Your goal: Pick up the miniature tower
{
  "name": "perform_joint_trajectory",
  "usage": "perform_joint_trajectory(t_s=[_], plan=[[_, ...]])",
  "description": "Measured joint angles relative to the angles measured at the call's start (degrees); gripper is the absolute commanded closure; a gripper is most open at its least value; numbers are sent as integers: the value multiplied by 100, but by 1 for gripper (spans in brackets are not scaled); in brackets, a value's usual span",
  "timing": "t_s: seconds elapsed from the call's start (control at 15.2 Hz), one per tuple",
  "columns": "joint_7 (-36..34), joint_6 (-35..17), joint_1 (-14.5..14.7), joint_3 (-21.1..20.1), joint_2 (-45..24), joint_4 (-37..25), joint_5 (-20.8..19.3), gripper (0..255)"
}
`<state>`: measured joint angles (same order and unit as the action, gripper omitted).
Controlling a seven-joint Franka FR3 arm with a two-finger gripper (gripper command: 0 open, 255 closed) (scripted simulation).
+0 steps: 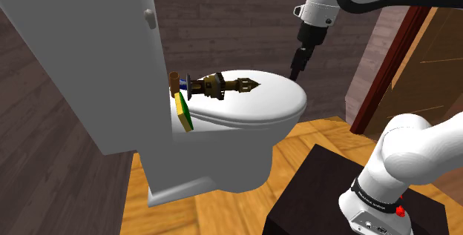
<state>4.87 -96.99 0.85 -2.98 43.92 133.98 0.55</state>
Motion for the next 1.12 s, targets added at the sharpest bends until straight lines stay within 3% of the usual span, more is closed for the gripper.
perform_joint_trajectory(t_s=[0.4,1.12], plan=[[693,-407,201,101,-909,-472,-115,0],[2484,-1048,693,95,-3357,-2205,-291,0]])
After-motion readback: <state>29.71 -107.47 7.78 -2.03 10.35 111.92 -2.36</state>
